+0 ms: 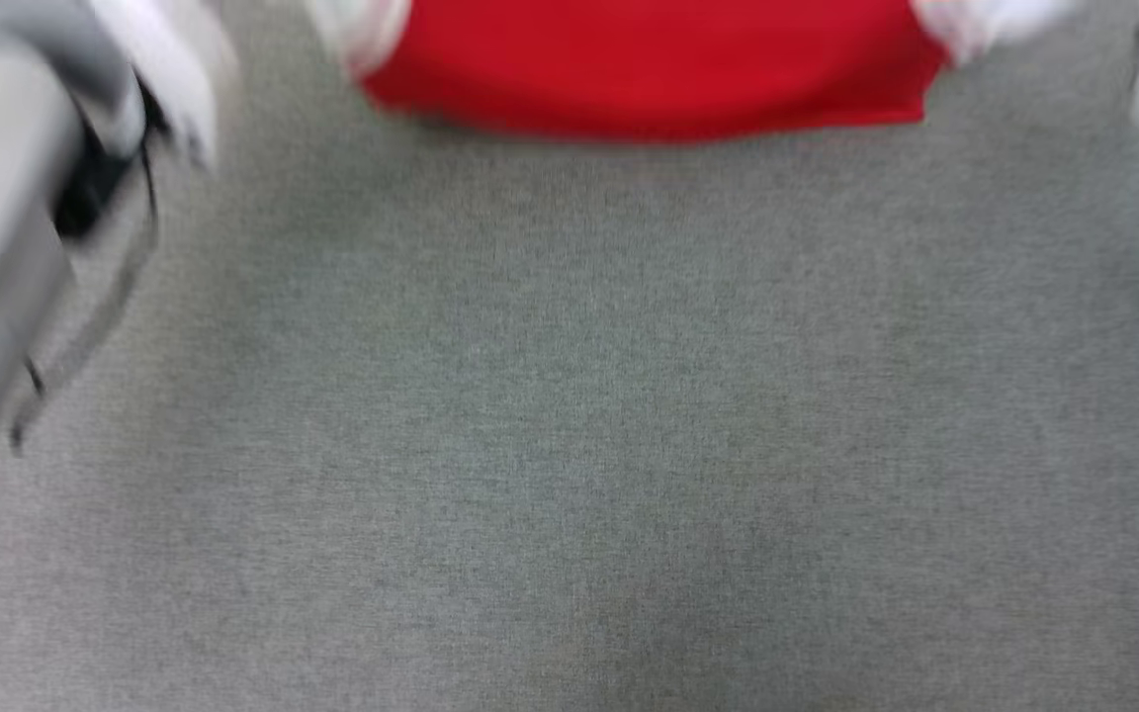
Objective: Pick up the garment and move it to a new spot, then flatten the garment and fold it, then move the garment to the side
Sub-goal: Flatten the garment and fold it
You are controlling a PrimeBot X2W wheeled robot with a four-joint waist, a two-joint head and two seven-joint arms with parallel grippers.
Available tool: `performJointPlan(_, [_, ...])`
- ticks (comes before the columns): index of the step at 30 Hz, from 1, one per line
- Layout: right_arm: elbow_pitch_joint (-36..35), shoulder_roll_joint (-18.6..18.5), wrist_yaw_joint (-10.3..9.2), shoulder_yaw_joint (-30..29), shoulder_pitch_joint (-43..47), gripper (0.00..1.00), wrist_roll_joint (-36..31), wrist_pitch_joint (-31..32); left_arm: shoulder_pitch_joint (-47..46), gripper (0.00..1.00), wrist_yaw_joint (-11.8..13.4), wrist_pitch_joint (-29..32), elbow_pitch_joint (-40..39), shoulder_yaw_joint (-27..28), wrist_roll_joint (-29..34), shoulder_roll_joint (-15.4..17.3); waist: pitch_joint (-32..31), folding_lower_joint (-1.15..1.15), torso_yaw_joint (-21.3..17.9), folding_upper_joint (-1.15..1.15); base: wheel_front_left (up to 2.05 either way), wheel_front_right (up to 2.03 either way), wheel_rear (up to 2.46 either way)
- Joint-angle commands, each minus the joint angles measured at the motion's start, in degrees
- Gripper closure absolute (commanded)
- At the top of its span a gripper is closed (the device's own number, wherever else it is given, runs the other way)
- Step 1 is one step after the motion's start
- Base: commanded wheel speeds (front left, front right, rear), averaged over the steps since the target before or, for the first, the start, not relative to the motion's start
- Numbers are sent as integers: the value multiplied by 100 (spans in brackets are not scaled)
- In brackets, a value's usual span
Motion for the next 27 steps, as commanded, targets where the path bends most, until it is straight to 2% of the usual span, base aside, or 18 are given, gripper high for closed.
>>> performJointPlan(1, [-57, -59, -8, 30, 249, 100, 86, -84, 295, 100, 79, -88, -65, -7, -91, 58, -176, 0, -13, 0, 0, 0, 0])
performJointPlan(4, [-238, -157, -8, 115, 958, 100, 254, -241, 1108, 100, 321, -256, -388, -26, -320, 152, -408, 0, -11, 0, 0, 0, 0])
performJointPlan(10, [-485, -400, -8, 10, 2398, 100, 555, -447, 2690, 100, 821, -452, -1152, -132, -692, 587, -865, 0, -30, 0, 0, 0, 0])
performJointPlan(18, [-865, -668, -8, -323, 4110, 100, 801, -321, 4416, 100, 1503, -520, -2204, -312, -1169, 1157, -1412, 0, -68, 0, 0, 0, 0])
performJointPlan(23, [-995, -765, -8, -730, 5100, 100, 834, -245, 5132, 100, 1791, -527, -2494, -438, -1391, 1360, -1658, 0, -62, 0, 0, 0, 0])
performJointPlan(27, [-1138, -793, -8, -1063, 5901, 100, 863, -141, 5640, 100, 1887, -521, -2612, -559, -1593, 1448, -1886, 0, -45, 0, 0, 0, 0])
